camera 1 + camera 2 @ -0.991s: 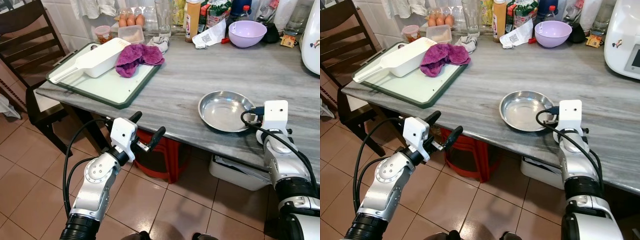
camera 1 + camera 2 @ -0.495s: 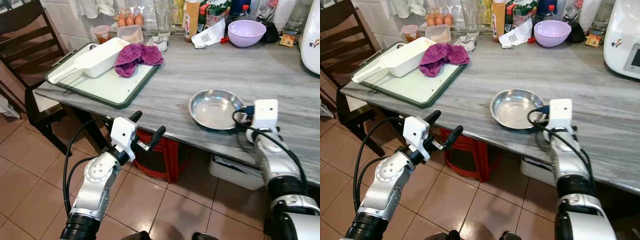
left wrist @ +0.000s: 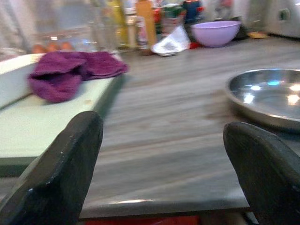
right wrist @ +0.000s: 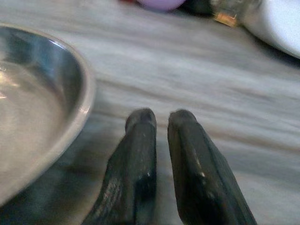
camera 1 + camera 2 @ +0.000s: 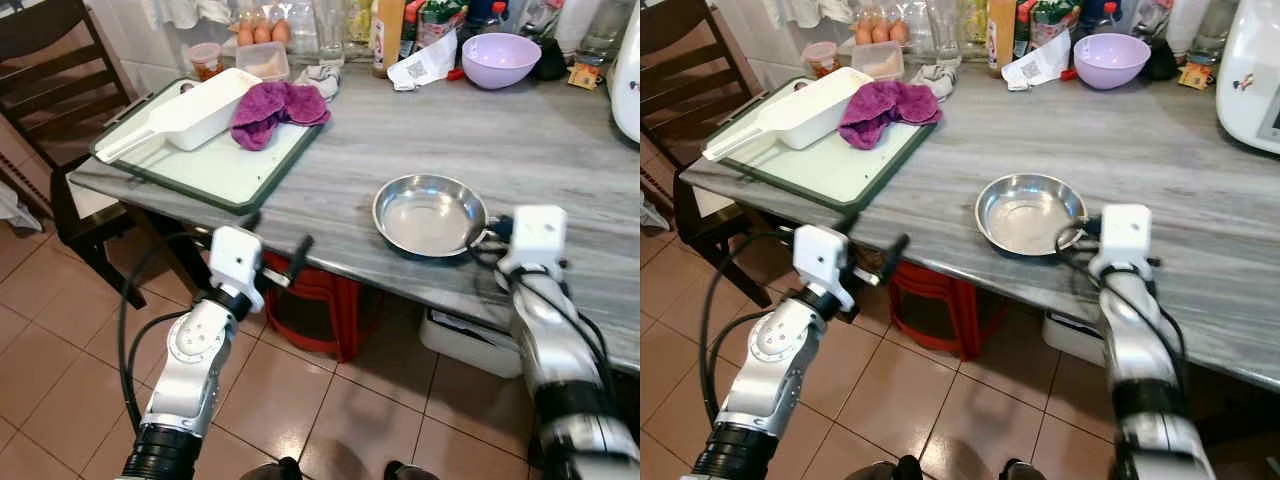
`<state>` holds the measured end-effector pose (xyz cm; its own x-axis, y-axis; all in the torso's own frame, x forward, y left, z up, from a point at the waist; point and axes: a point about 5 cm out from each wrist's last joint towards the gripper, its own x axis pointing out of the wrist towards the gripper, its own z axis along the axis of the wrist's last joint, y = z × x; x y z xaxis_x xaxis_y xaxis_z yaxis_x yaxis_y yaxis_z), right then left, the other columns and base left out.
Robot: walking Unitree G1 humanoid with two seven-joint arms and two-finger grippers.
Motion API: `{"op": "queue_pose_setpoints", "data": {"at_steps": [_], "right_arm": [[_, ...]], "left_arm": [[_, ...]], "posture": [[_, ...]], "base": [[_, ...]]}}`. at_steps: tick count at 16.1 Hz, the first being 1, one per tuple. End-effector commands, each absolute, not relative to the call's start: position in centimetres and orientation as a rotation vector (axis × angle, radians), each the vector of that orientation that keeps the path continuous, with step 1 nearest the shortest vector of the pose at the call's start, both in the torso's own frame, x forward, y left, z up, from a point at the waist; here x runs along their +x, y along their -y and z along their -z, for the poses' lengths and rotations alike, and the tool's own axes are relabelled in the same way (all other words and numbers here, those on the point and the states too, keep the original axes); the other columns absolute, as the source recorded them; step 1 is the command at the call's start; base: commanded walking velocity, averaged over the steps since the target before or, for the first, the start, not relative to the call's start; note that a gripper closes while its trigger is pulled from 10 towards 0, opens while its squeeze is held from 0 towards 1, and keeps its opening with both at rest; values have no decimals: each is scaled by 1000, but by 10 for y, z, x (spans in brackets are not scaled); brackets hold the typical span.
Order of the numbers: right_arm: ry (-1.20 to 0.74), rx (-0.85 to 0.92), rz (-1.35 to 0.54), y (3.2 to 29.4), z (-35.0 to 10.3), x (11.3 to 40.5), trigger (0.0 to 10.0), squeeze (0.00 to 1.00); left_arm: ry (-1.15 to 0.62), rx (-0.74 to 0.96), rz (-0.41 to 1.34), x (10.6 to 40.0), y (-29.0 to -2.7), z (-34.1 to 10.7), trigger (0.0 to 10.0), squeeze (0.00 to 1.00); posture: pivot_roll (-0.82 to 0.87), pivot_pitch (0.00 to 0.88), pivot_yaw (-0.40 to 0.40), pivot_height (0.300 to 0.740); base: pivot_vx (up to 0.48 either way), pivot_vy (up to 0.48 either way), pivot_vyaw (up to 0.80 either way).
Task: Setting the table
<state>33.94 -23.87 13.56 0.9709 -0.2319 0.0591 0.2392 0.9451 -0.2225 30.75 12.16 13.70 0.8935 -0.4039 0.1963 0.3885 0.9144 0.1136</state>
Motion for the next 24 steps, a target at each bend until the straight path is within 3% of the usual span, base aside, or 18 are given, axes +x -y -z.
{"op": "queue_pose_setpoints", "data": {"at_steps": [1,7,24], "right_arm": [[94,-244,266,239,-146,336,10000,0],[232,-329,265,232,-169,314,10000,0],[221,-324,215,220,-171,312,10000,0]], "left_arm": [[211,81,370,309,-127,-135,10000,0],[167,137,263,320,-131,-131,10000,0],[147,185,54,332,-150,-126,10000,0]], "posture": [[-70,146,88,740],[-81,137,88,740],[-99,122,90,740]], "base": [[0,0,0],[0,0,101],[0,0,800]]}}
